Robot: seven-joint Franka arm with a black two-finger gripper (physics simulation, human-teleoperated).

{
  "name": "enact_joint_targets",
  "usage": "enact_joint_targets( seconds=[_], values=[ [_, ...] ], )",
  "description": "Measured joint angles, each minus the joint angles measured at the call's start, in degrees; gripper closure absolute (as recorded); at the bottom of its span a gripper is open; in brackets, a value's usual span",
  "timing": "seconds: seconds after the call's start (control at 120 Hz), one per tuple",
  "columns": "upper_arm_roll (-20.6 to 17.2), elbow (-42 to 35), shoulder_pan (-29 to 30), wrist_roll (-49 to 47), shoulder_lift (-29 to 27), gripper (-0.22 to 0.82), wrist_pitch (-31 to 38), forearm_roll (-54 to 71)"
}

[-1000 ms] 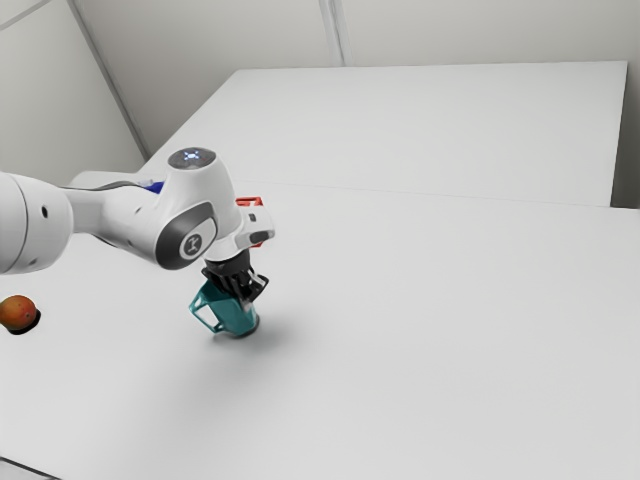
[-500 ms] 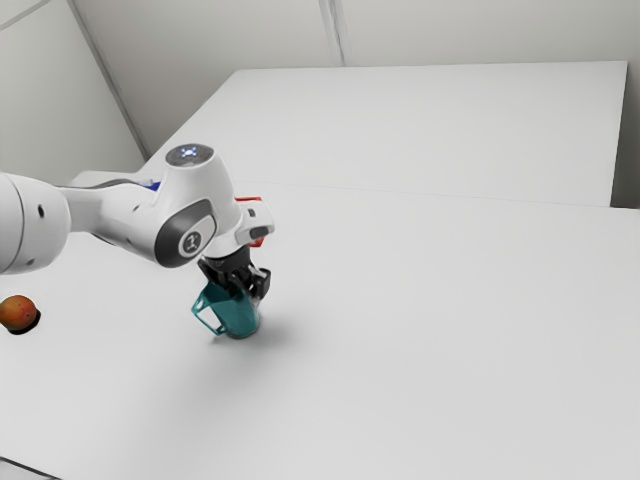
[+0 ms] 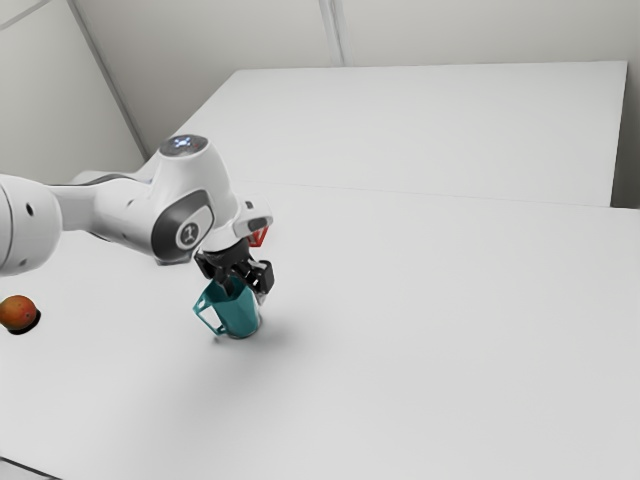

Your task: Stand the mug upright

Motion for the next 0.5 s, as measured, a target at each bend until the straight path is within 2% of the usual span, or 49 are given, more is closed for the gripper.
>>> enact_joint_targets(
  seconds=[0.3,0.5],
  values=[
    [0.01,0.06,-0.77,0.38,-2.98,0.22,-2.89,-2.11],
    [0.01,1.28,-1.41,0.64,-4.20,0.11,-5.31,-4.00]
  ],
)
